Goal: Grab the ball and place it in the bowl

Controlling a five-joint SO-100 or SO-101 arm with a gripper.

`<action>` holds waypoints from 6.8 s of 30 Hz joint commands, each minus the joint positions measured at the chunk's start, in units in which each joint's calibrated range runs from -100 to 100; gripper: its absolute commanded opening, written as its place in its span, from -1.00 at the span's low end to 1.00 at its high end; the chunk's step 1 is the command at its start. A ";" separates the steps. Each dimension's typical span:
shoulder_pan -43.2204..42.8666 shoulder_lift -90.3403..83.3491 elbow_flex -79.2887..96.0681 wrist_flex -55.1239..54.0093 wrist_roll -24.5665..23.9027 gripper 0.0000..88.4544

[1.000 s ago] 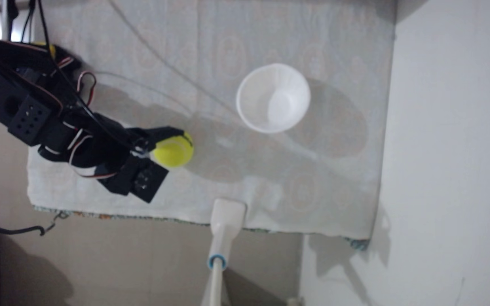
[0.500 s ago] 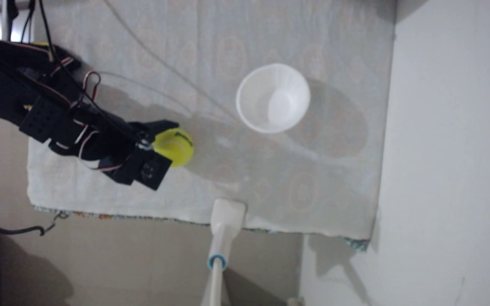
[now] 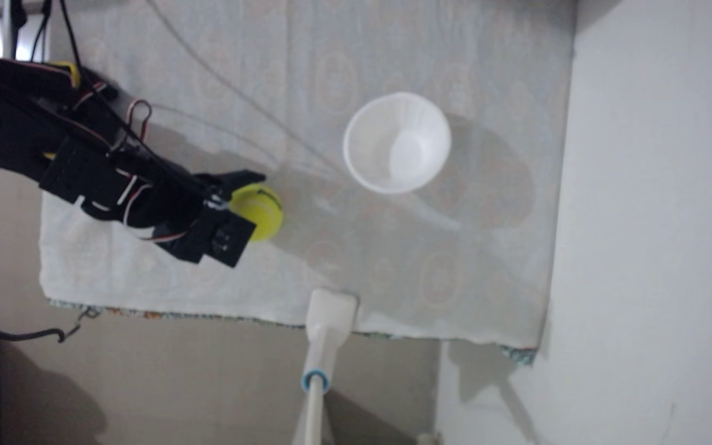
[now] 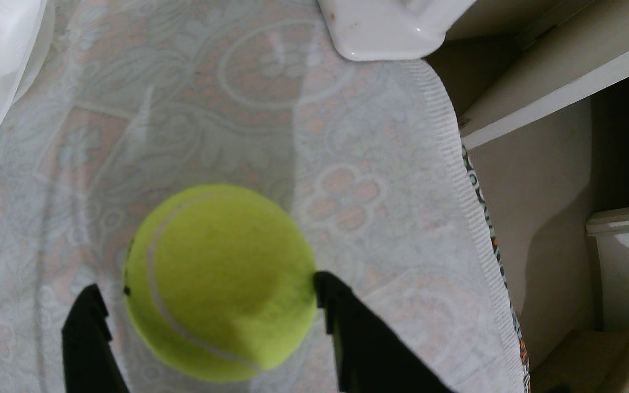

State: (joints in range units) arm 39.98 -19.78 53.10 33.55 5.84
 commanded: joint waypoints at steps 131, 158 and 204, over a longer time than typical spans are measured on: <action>-33.37 12.65 -49.23 6.08 -7.23 -0.55; -33.26 34.79 -59.05 -4.60 -6.94 -0.58; -32.27 36.32 -51.32 -14.37 -3.76 0.00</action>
State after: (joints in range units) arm 6.87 20.55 1.67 20.75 1.49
